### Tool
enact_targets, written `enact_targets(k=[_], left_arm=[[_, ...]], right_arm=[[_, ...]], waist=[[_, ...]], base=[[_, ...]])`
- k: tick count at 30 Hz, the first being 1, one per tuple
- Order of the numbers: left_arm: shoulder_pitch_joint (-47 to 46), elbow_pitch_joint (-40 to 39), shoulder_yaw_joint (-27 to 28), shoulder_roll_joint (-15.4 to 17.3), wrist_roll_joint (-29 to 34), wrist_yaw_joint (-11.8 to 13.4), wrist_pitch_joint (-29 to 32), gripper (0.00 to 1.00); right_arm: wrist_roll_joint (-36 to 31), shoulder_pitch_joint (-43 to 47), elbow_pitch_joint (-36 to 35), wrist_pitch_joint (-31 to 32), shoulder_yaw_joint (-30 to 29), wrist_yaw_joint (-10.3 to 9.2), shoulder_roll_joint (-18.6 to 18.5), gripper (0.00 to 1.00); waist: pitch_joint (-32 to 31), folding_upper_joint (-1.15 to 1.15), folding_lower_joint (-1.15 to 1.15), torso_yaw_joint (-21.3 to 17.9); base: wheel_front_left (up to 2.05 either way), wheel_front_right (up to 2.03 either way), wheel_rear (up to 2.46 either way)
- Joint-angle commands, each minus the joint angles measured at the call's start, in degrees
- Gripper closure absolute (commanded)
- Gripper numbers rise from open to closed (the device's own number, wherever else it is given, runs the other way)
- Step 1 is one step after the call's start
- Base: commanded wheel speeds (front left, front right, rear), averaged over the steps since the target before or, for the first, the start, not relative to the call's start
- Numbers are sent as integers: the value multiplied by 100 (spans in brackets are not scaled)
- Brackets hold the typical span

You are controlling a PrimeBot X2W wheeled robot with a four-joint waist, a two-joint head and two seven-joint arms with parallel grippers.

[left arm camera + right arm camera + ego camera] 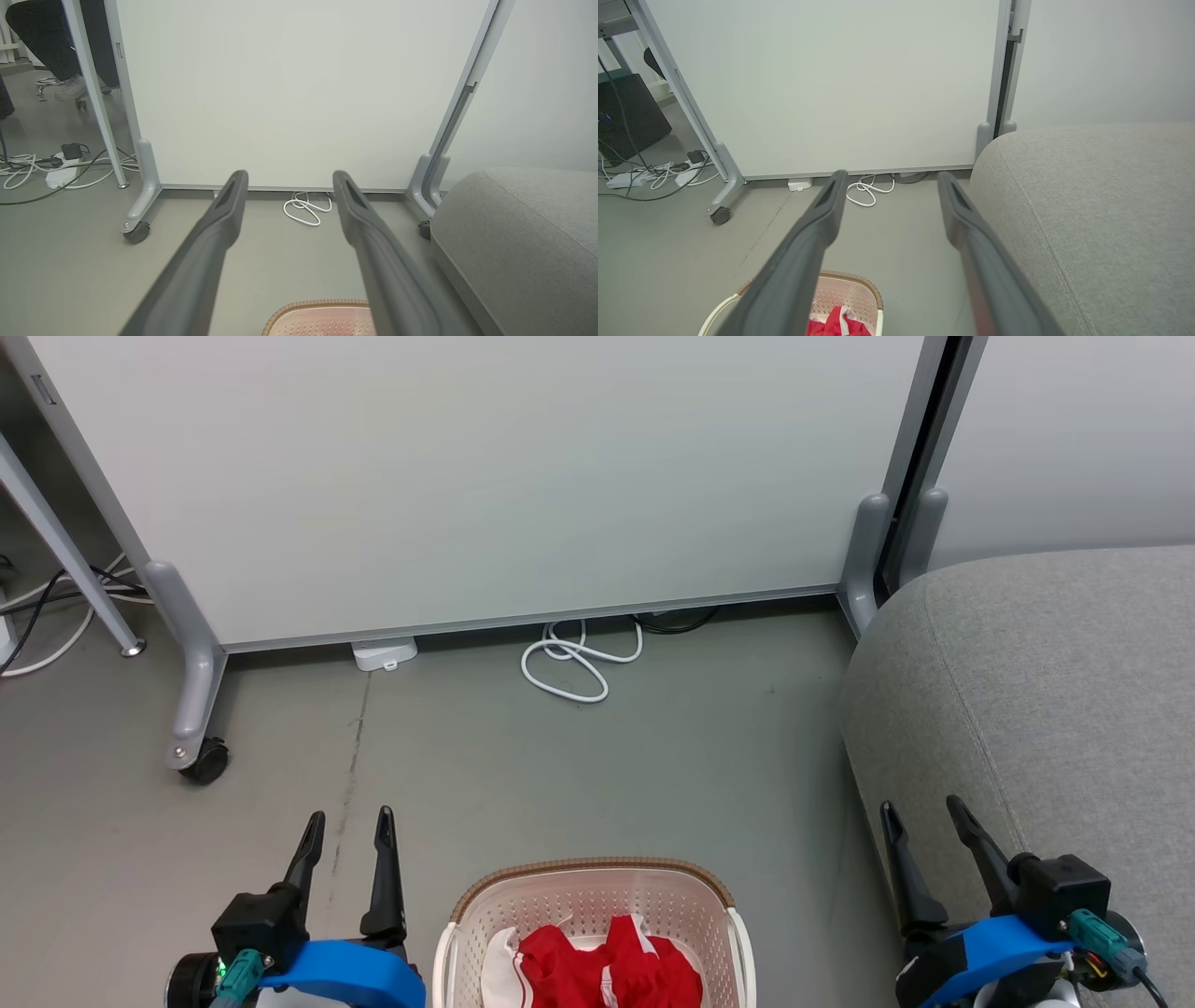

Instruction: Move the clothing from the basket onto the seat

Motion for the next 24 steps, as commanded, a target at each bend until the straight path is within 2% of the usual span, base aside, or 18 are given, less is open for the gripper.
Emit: enact_targets(k=[1,16,24], left_arm=[[-73,11,2,11,-21,5,-30,0],[6,-11,38,18,-113,32,-30,0],[-141,204,29,17,-203,14,-28,0]], right_arm=[[-22,-45,13,-25,-12,13,-31,0],[25,-45,-1,-34,63,13,-31,0],[-14,-185,-184,18,190,13,-29,0]], waist=[[1,0,0,-1],[9,0,0,-59],[414,0,0,-325]], base=[[0,0,0],[0,0,0],[0,0,0]])
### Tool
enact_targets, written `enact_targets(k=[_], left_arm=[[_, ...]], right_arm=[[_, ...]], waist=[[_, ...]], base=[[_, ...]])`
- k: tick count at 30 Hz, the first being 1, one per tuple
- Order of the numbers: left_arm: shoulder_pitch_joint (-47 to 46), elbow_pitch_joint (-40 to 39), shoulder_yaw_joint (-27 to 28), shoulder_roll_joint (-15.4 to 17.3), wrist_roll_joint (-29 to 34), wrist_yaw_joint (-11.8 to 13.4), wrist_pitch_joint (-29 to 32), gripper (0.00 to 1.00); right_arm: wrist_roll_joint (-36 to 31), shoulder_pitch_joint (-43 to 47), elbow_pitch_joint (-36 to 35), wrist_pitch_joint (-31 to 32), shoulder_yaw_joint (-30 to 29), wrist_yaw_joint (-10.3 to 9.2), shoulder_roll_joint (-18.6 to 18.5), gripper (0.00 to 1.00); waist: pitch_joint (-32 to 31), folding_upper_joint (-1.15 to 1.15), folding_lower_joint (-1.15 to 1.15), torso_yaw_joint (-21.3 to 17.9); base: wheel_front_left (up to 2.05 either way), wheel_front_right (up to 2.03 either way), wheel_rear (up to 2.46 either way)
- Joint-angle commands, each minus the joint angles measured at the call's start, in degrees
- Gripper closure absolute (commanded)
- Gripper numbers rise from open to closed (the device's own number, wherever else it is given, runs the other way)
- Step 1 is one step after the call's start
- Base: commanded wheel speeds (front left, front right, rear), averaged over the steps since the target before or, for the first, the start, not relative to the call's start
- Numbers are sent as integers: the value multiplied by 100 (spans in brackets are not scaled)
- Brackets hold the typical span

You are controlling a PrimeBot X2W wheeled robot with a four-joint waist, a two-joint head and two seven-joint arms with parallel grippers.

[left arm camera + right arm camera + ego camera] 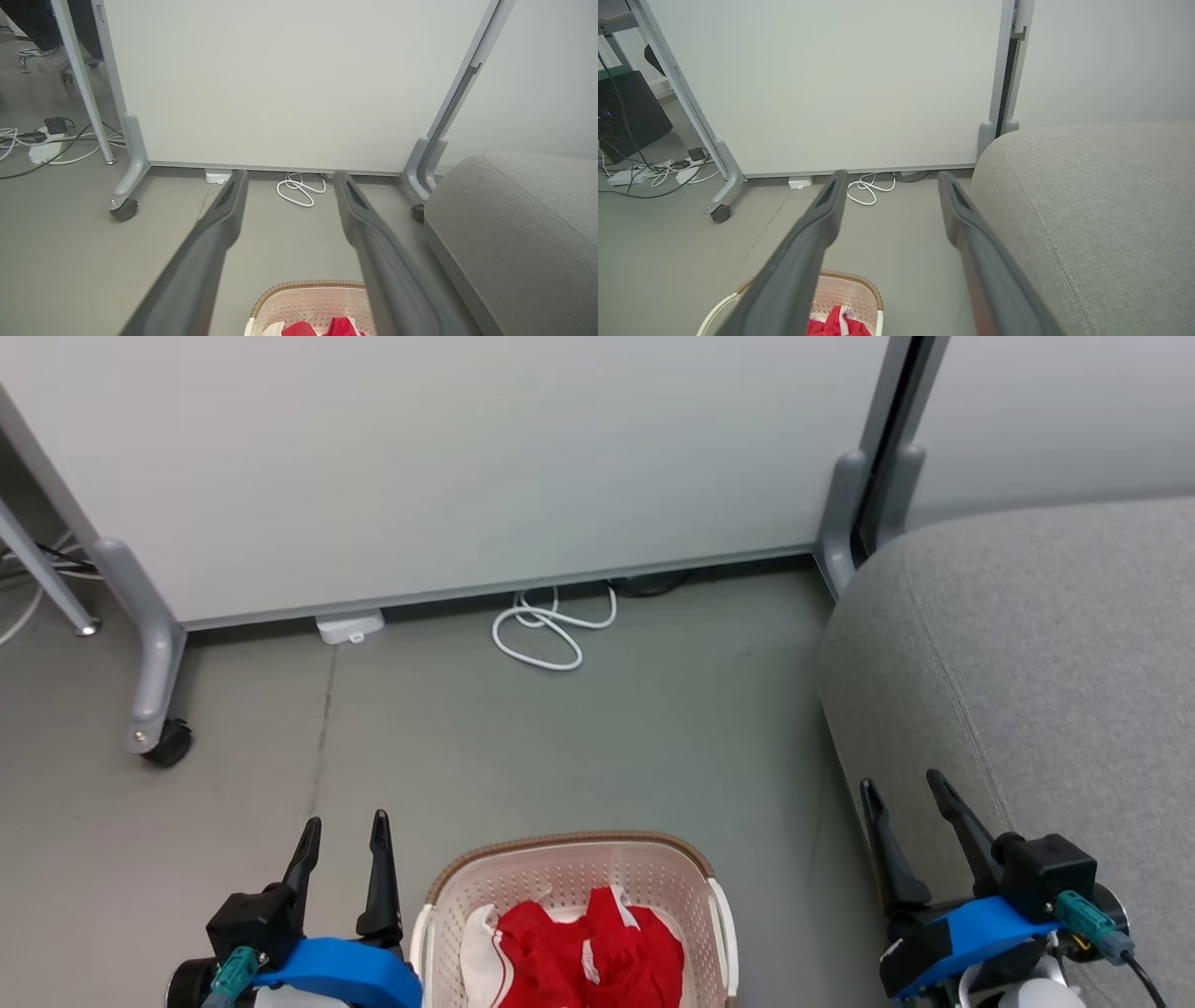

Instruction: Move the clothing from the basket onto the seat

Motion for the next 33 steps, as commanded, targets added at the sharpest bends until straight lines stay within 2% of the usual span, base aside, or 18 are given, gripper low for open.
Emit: enact_targets(k=[1,6,14,24,33], left_arm=[[-97,35,21,20,-20,11,-27,0],[-273,232,59,22,-67,22,-27,0],[-758,1018,-9,101,-151,-104,72,0],[-1576,2256,-195,343,-259,-291,442,0],[-2232,3124,-190,648,-349,-323,641,0]], right_arm=[[-14,-90,-50,13,22,13,-28,0],[4,-232,-170,-28,108,13,-26,0],[137,-515,-286,-133,360,12,-24,0],[407,-939,-246,-326,729,11,-22,0],[855,-1178,-158,-454,994,8,-21,0]], waist=[[189,0,0,-154],[559,0,0,-388],[1337,0,0,-801],[2383,0,0,-1405],[3180,0,0,-1837]], base=[[0,0,0],[0,0,0],[0,0,0],[0,0,0],[0,0,0]])
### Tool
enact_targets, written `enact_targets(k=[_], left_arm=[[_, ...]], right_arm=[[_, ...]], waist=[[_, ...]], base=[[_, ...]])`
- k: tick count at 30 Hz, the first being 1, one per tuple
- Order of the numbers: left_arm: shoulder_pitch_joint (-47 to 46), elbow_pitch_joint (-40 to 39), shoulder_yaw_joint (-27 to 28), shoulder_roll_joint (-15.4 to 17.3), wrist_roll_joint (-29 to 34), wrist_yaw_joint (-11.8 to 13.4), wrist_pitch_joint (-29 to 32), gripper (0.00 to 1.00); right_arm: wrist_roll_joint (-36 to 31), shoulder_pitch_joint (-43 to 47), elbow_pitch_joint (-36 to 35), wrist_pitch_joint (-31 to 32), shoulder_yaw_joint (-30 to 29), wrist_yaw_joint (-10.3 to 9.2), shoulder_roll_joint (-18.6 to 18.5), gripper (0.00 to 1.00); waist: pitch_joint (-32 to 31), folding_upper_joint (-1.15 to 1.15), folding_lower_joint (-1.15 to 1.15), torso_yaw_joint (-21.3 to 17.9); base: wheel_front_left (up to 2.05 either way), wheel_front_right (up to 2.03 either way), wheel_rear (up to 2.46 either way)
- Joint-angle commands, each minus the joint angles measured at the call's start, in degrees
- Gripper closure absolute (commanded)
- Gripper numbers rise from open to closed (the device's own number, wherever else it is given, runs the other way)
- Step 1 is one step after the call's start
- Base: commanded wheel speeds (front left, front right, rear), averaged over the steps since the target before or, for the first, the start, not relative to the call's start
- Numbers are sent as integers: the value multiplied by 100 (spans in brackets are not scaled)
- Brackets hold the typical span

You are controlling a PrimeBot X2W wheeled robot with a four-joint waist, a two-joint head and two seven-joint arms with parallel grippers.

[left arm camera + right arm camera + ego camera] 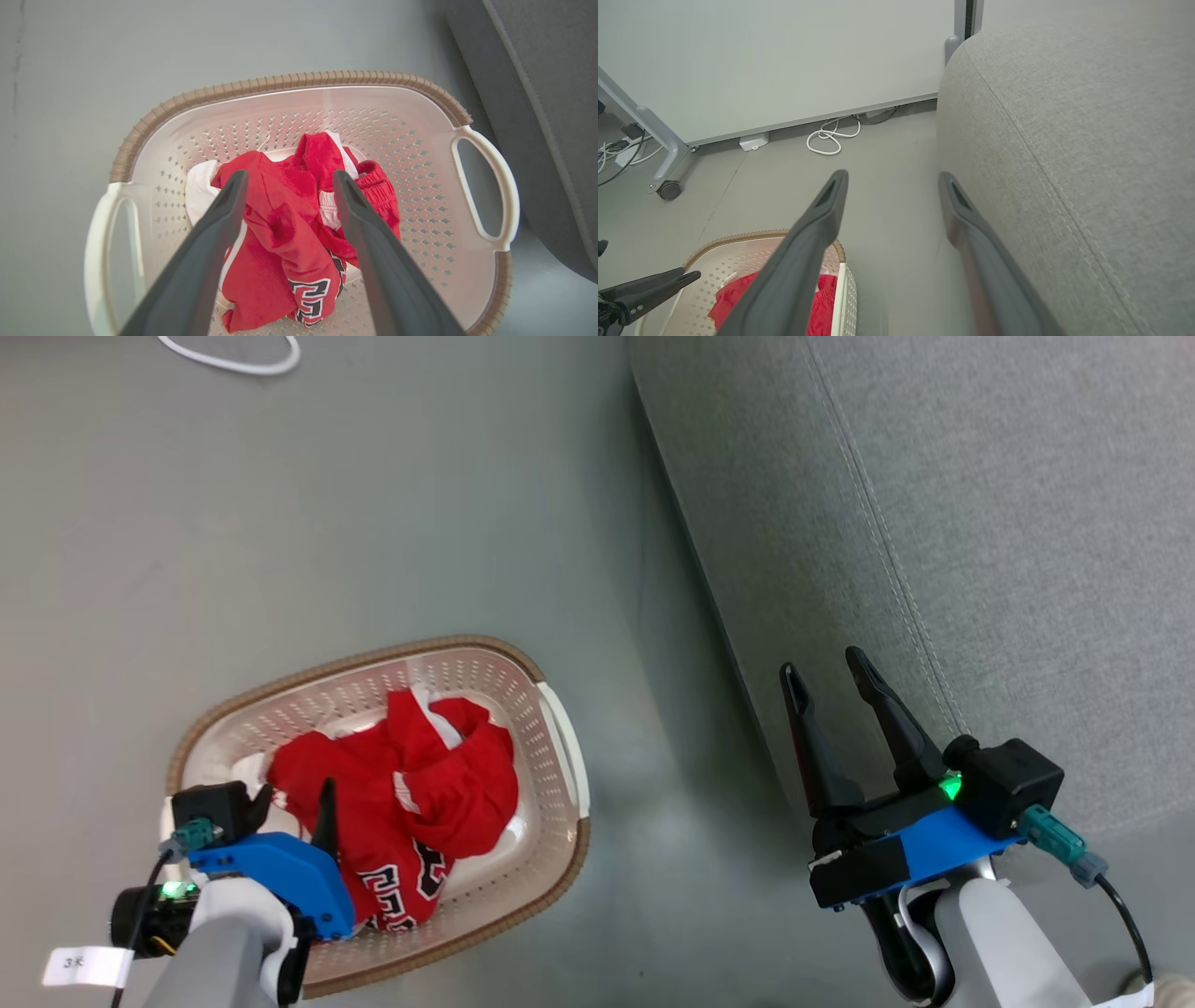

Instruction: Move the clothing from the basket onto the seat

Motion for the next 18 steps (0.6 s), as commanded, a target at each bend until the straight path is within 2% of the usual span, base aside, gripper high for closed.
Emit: enact_targets(k=[1,10,18], left_arm=[[-167,85,31,85,-11,-6,33,0],[-567,579,9,360,-54,-27,111,0],[-794,981,-31,512,-44,153,396,0]], right_arm=[[65,-120,25,-37,28,3,-11,0],[384,-257,-251,-42,162,3,-10,0],[630,-305,-394,-43,328,3,-12,0]], waist=[[351,0,-1,-274],[862,0,-1,-494],[1178,0,-1,-683]], base=[[0,0,0],[0,0,0],[0,0,0]])
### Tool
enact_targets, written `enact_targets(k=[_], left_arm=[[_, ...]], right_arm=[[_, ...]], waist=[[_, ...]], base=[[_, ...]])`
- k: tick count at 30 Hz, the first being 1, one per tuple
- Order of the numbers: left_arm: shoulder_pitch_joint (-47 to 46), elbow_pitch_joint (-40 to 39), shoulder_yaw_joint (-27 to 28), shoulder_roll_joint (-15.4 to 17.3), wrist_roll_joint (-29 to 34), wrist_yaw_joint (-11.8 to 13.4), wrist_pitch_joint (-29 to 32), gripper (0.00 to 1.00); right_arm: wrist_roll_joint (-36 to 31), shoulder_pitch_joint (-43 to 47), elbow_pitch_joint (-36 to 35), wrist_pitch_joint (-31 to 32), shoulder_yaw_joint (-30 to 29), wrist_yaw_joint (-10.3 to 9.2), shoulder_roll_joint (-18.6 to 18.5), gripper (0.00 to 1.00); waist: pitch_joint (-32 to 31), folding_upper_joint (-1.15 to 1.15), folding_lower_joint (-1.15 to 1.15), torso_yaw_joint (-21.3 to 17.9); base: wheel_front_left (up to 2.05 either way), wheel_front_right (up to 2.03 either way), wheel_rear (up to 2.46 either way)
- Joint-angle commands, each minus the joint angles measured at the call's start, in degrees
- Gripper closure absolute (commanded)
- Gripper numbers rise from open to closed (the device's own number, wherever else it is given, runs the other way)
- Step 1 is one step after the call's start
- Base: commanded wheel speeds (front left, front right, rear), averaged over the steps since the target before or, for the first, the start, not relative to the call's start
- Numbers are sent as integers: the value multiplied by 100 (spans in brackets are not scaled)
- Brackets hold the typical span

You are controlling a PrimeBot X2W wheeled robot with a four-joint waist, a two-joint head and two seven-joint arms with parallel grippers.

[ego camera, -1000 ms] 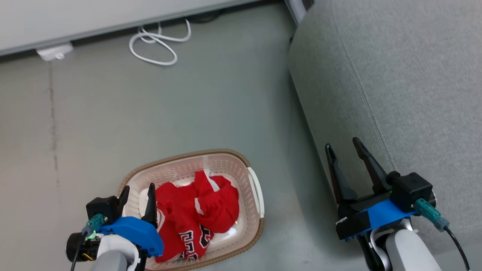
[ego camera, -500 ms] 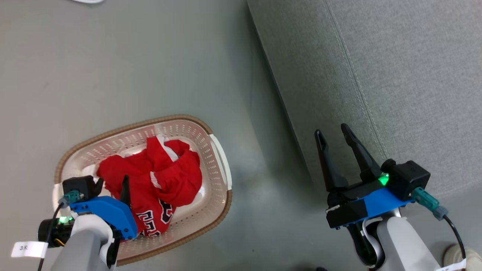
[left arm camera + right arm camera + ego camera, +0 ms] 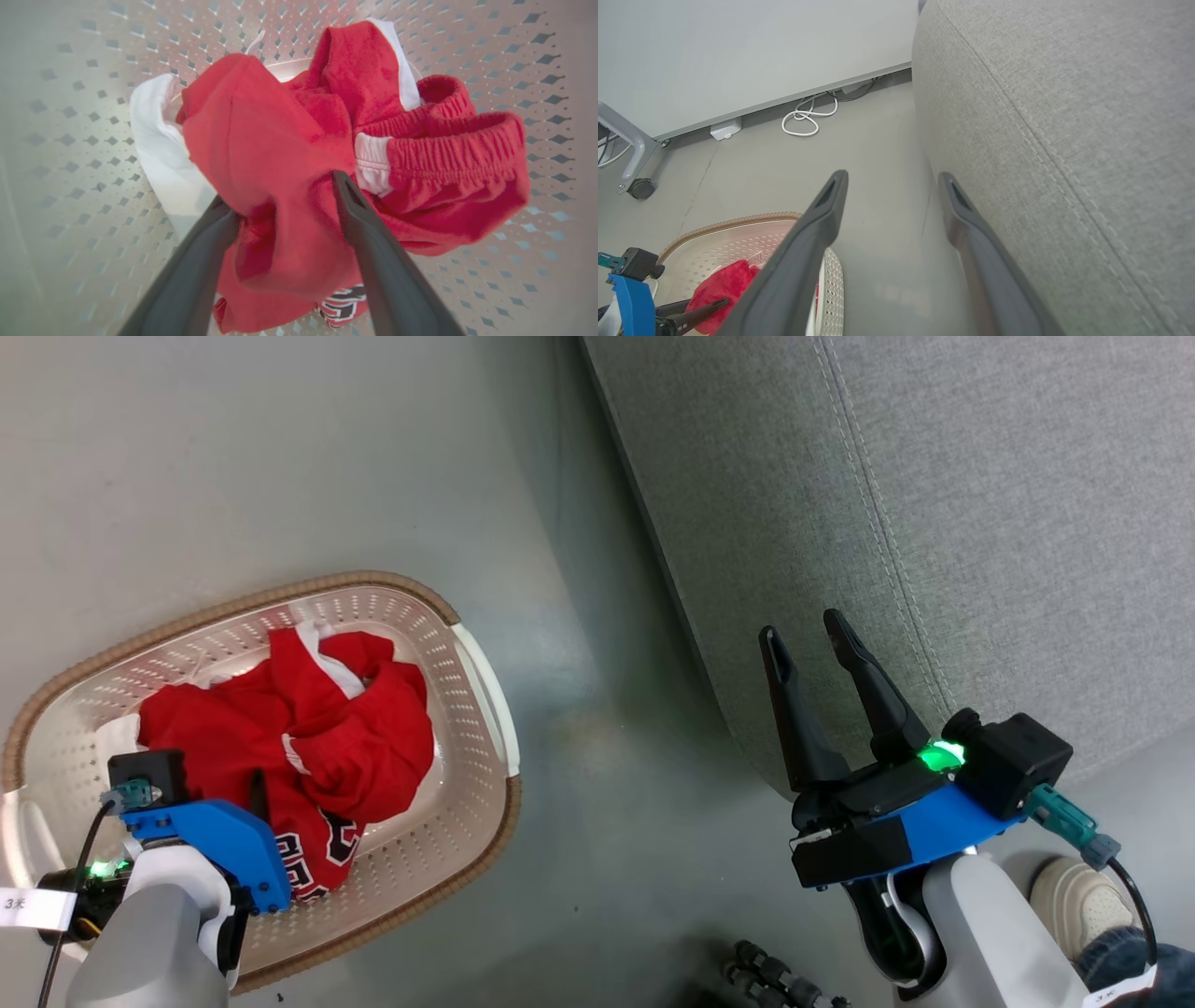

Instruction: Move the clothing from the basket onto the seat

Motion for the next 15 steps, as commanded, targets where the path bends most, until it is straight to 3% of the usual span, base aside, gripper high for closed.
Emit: enact_targets(k=[1,4,5,6,7,15], left_arm=[[-46,53,-3,52,13,28,19,0],[-137,190,-33,68,25,120,108,0],[-161,221,-48,64,31,137,116,18],[-187,241,-59,53,34,157,108,77],[-212,253,-75,33,38,154,77,100],[-279,354,-194,-100,5,14,-157,100]], right_arm=[[45,-98,-29,-19,12,3,-8,0],[75,-101,-42,-19,15,3,-9,0],[89,-111,-45,-18,8,3,-9,0],[98,-118,-48,-18,-1,3,-9,0],[105,-124,-46,-18,-14,3,-9,0],[74,-164,-17,-19,-46,3,-9,0]], waist=[[73,0,-1,-71],[137,0,-1,-116],[148,0,-1,-123],[157,0,-1,-125],[161,0,-1,-122],[79,0,-1,-10]], base=[[0,0,0],[0,0,0],[0,0,0],[0,0,0],[0,0,0],[0,0,0]])
